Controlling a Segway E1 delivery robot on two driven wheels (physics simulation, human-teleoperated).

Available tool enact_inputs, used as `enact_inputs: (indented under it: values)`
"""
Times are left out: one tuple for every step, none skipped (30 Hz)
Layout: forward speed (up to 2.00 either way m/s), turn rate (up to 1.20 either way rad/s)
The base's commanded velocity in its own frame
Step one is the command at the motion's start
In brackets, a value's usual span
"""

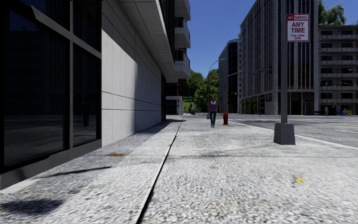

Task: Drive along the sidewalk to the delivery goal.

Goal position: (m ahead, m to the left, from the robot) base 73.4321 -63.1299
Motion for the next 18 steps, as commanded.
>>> enact_inputs:
  values:
    - [2.00,0.00]
    - [2.00,0.00]
    - [2.00,0.00]
    - [2.00,0.00]
    - [2.00,0.00]
    - [2.00,0.00]
    - [2.00,0.00]
    - [2.00,0.00]
    - [2.00,0.00]
    - [2.00,0.00]
    - [2.00,0.00]
    - [2.00,0.00]
    - [2.00,0.00]
    - [2.00,0.00]
    - [2.00,0.00]
    - [2.00,0.00]
    - [2.00,0.00]
    - [2.00,0.00]
